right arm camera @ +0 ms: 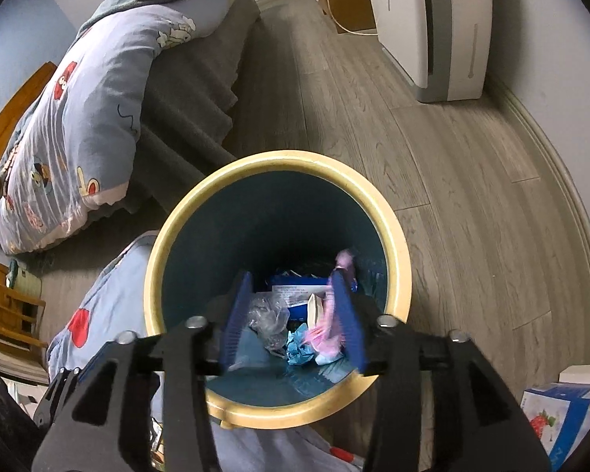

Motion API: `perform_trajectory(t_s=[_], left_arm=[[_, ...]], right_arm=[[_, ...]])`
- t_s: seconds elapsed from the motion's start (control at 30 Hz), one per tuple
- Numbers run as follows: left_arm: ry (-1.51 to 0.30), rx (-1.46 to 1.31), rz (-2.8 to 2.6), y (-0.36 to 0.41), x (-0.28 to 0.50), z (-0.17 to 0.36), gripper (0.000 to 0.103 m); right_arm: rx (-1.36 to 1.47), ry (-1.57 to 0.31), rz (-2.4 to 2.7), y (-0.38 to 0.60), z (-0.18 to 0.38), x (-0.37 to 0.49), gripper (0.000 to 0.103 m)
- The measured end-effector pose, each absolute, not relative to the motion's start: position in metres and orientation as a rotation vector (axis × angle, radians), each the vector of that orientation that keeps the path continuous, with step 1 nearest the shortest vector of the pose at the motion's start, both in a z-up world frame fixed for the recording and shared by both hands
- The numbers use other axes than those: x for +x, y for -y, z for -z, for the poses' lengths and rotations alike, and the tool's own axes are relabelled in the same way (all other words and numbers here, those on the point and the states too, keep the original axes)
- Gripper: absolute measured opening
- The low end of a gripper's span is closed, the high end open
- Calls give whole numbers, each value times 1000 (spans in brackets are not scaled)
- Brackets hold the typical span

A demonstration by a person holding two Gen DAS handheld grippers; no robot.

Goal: Collect trash
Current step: 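Carry the mask and pink wrapper over the bin and open both tools, then return both tools to the pillow toward the medicine box and tissue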

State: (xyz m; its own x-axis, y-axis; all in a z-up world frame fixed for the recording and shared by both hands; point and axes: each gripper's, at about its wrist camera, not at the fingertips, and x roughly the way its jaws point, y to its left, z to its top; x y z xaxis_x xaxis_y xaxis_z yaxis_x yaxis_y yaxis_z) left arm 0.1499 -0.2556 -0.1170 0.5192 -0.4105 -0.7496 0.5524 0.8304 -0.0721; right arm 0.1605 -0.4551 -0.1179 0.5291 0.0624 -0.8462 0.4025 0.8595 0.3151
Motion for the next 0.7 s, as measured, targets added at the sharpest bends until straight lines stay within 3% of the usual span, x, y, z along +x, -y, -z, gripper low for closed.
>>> perform_trajectory(t_s=[0.1,0.17,0.23,0.7], left_arm=[[-834,189,563,251,148,113,80],[-833,187,542,245,147,111,86],[-836,185,521,240,146,108,91],[-722,219,383,153,79,25,93]], right_arm=[[519,-997,214,454,114,160,67],[509,-984,211,451,109,159,90],[495,-961,214,449,101,158,97],[355,-917,140,388,48,130,97]])
